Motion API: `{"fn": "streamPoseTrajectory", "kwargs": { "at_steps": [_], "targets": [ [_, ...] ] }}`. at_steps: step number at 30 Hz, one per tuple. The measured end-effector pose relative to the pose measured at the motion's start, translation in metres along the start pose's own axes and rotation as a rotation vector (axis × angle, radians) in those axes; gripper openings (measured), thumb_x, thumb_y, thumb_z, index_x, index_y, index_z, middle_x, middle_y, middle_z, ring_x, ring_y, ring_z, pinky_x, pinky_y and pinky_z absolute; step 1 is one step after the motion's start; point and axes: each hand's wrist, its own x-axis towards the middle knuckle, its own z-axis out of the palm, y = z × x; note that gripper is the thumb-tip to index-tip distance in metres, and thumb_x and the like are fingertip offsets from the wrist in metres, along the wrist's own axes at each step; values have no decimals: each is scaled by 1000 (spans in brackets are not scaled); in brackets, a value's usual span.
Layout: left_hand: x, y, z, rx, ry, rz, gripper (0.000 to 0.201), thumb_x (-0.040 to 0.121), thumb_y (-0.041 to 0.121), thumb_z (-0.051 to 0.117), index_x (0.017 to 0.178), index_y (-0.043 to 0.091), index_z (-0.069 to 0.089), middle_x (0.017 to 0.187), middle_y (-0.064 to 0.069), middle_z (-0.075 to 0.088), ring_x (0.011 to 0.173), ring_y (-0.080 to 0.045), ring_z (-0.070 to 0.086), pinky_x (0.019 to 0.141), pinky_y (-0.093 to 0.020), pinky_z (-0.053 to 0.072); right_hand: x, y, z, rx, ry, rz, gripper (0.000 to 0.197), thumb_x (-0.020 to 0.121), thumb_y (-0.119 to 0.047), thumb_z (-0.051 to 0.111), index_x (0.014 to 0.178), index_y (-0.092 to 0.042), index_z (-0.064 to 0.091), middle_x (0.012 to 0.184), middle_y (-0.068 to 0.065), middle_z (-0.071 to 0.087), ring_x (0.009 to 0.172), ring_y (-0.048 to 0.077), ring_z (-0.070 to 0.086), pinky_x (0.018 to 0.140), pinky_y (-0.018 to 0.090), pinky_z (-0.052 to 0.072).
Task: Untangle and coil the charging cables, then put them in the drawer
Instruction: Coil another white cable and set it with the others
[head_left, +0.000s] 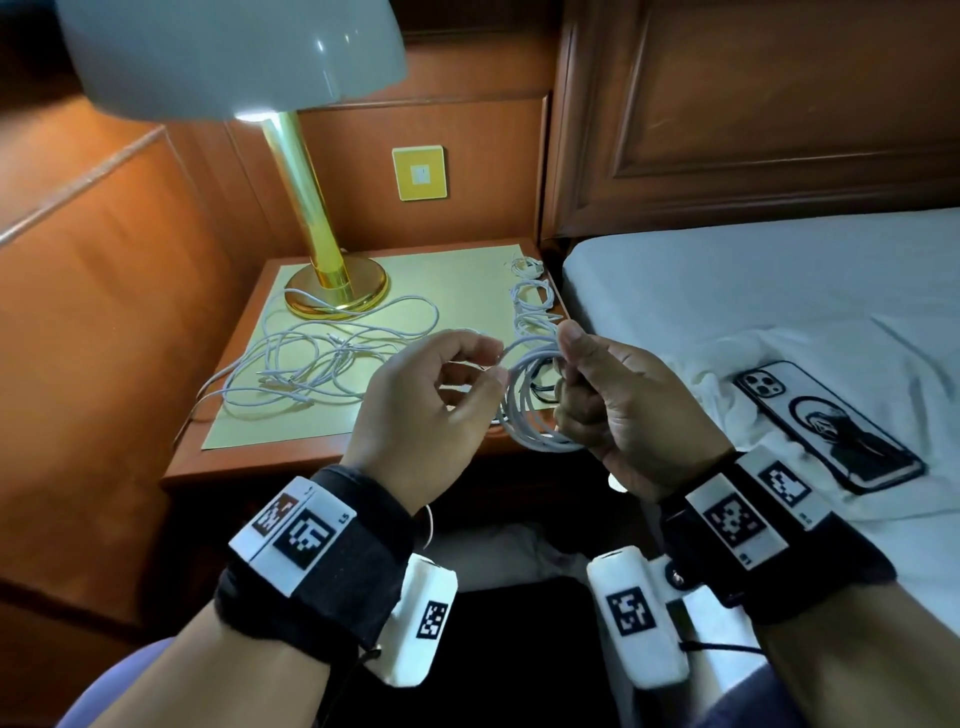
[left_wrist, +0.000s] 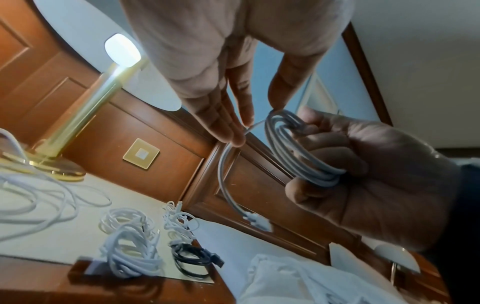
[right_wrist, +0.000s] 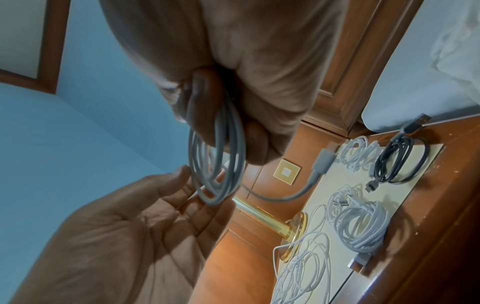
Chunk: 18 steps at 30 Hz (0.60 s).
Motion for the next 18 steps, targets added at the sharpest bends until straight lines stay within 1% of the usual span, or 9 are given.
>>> {"fn": "streamPoseTrajectory", "kwargs": {
  "at_steps": [1,3,6,8,10,11,13,15,18],
  "targets": [
    [0,1,0,-40,0,-14,13,93,15,68,105,18,73,92,9,74,73,3,66,61,-9,45,0,0,-1,7,-17,5,33,86,-39,58,74,-14,40,51,-7,19,43,7,12,40,19,17],
    [-2,4,1,-136,-23,-49,17,90,19,71,106,16,73,94,6,76,79,-1,70,68,-15,51,1,1,-2,11,-50,17,36,90,-40,57,72,-16,38,53,-5,18,42,6,12,40,19,16],
    [-2,4,4,-216,-64,-109,34,78,28,75,110,15,70,101,1,76,91,-12,74,81,-30,59,1,3,-5,-38,-89,17,40,93,-44,58,72,-17,38,56,-1,15,43,8,12,40,19,18],
    [-2,3,9,-255,-62,-157,39,78,19,82,113,13,66,99,-2,74,89,-17,74,82,-37,60,2,6,-6,-97,-92,-1,38,91,-43,55,71,-17,36,54,-2,17,44,10,11,39,20,18],
    [-1,3,12,-281,-46,-197,35,84,6,78,114,13,63,94,-8,74,87,-24,74,83,-44,61,3,8,-7,-167,-72,-25,38,91,-45,54,70,-19,37,55,-3,18,45,11,11,41,21,17],
    [-1,3,13,-291,-40,-208,32,86,4,75,113,14,63,94,-10,75,88,-28,73,84,-46,61,4,9,-8,-189,-60,-37,39,92,-47,54,70,-20,38,57,-2,18,46,11,11,42,21,17],
    [0,4,14,-328,-27,-238,28,88,4,73,112,16,63,94,-14,76,87,-28,73,83,-45,60,5,10,-9,-197,-45,-60,41,94,-51,54,71,-21,39,61,1,16,47,12,11,42,22,17],
    [0,5,15,-395,-26,-279,25,90,3,70,112,12,64,95,-16,76,85,-25,71,84,-42,59,6,11,-8,-193,-31,-88,41,97,-50,52,68,-23,40,59,-2,19,45,10,13,42,21,18],
    [1,7,14,-526,-63,-329,20,94,-5,60,108,8,64,88,-11,74,82,-21,69,82,-37,57,4,13,-3,-267,15,-175,47,99,-49,46,57,-28,44,52,-9,25,41,10,19,44,23,20]
  ]
}}
